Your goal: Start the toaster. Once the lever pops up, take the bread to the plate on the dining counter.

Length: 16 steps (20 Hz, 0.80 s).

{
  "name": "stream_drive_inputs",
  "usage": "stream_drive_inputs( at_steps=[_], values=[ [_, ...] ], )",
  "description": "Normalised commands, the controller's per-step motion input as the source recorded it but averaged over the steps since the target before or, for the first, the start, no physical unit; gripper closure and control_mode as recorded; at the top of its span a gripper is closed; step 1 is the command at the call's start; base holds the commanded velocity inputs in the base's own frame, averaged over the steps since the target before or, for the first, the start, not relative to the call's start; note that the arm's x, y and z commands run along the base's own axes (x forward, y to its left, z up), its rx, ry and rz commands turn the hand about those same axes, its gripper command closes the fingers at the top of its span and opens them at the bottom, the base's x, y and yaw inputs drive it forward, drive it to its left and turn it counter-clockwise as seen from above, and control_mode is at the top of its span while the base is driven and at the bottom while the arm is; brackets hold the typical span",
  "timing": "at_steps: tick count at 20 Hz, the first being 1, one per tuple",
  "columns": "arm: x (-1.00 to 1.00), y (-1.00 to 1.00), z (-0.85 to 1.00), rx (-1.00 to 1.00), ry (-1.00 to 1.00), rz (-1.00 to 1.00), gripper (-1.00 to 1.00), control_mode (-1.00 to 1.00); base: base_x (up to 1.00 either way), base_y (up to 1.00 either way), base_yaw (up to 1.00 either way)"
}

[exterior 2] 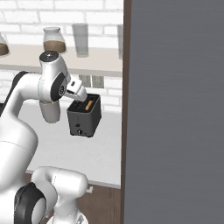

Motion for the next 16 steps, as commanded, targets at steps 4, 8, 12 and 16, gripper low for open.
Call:
stream_drive_inputs(
  at_steps=[4, 8, 12, 16],
  values=[
    [0.00, 0.00, 0.00, 0.00, 0.00, 0.00, -1.00, -1.00, 0.00, 0.00, 0.00],
    [0.00, 0.00, 0.00, 0.00, 0.00, 0.00, -1.00, -1.00, 0.00, 0.00, 0.00],
    [0.00, 0.00, 0.00, 0.00, 0.00, 0.00, -1.00, -1.00, 0.00, 0.00, 0.00],
    [0.00, 0.00, 0.00, 0.00, 0.00, 0.00, -1.00, -1.00, 0.00, 0.00, 0.00]
  ],
)
